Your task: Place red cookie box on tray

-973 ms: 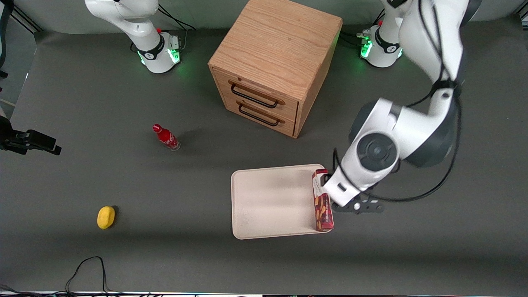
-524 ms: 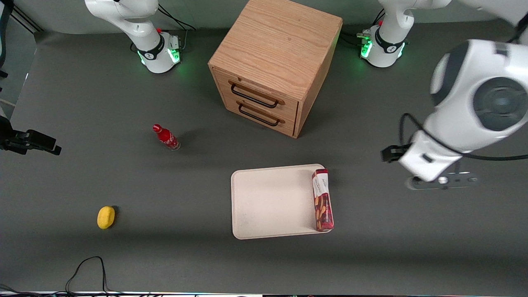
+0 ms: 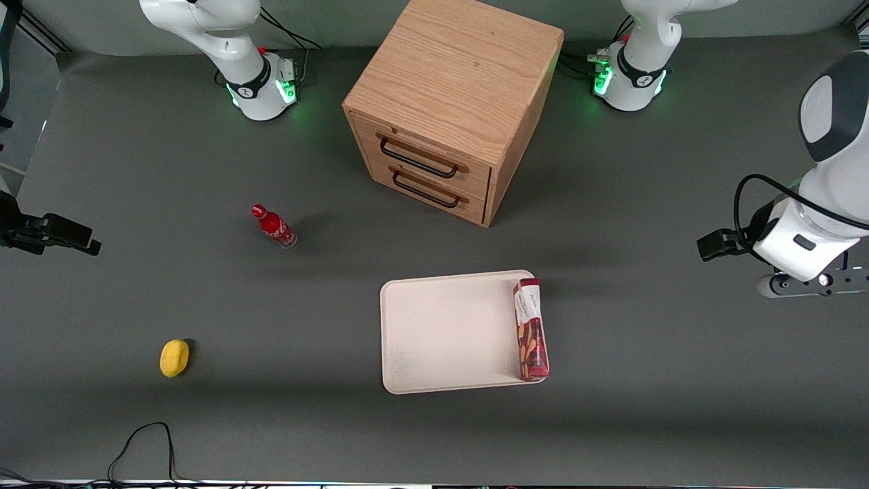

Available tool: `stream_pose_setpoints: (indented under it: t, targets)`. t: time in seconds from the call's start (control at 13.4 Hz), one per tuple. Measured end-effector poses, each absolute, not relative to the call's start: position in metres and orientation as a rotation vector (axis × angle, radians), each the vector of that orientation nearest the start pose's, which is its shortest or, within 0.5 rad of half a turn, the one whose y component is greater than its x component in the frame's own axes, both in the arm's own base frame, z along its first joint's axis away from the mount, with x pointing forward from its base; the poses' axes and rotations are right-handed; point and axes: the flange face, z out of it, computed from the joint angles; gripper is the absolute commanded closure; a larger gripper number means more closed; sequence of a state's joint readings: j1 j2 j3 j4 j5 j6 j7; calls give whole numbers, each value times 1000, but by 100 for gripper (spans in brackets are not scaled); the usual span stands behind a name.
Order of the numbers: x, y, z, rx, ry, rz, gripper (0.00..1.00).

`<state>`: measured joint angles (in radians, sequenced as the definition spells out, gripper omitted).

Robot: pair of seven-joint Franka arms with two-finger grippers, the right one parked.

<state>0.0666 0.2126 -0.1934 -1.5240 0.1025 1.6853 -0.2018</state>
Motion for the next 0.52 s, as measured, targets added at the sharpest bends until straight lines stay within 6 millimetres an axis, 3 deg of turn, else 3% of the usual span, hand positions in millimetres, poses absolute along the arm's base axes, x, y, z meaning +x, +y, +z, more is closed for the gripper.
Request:
stream_pose_setpoints:
  t: [0.22,0.52]
  targets:
    - [614,-47,529,-3075,-126,41,0]
    - [614,-17,547,-3127,-250,-48,0]
